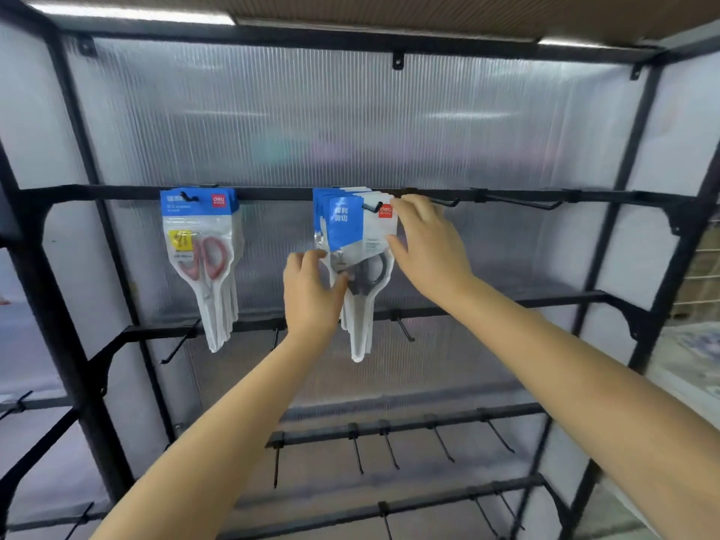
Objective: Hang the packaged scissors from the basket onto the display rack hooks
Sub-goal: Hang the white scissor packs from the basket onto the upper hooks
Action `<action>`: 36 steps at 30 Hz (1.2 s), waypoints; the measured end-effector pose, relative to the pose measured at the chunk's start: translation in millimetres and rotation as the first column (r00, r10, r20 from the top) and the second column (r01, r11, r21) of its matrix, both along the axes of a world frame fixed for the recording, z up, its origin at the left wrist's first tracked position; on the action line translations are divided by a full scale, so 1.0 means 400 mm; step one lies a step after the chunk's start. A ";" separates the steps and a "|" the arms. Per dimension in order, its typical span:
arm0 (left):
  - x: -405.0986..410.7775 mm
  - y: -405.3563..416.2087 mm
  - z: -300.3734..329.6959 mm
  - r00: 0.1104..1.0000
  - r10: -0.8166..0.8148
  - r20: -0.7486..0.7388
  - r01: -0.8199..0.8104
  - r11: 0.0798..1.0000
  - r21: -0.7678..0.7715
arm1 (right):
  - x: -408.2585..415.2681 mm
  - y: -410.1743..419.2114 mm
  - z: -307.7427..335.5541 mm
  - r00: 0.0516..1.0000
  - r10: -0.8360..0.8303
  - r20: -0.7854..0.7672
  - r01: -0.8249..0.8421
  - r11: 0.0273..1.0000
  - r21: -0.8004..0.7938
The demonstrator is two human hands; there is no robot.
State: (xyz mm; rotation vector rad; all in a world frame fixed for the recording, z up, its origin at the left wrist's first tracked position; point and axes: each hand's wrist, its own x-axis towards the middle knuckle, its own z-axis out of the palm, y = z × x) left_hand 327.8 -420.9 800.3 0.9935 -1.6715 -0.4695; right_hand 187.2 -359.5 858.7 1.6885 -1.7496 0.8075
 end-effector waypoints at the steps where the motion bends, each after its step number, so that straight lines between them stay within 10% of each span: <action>1: 0.004 0.010 0.004 0.999 0.004 0.045 0.000 0.996 -0.092 | 0.000 0.017 -0.008 1.000 -0.024 0.005 0.024 1.000 0.002; 8: -0.070 0.105 -0.043 0.930 -0.177 0.323 0.324 0.811 -0.487 | -0.035 0.186 -0.143 0.968 -0.235 0.087 0.233 0.972 0.028; 21: -0.375 0.494 -0.421 0.373 -0.722 0.582 0.867 0.494 0.057 | -0.166 0.711 -0.548 0.652 -0.709 0.269 0.648 0.705 0.288; 36: -0.479 0.658 -1.019 -0.167 -0.747 0.644 0.601 0.441 0.667 | -0.206 0.965 -1.181 0.166 -0.896 0.411 0.452 0.440 0.776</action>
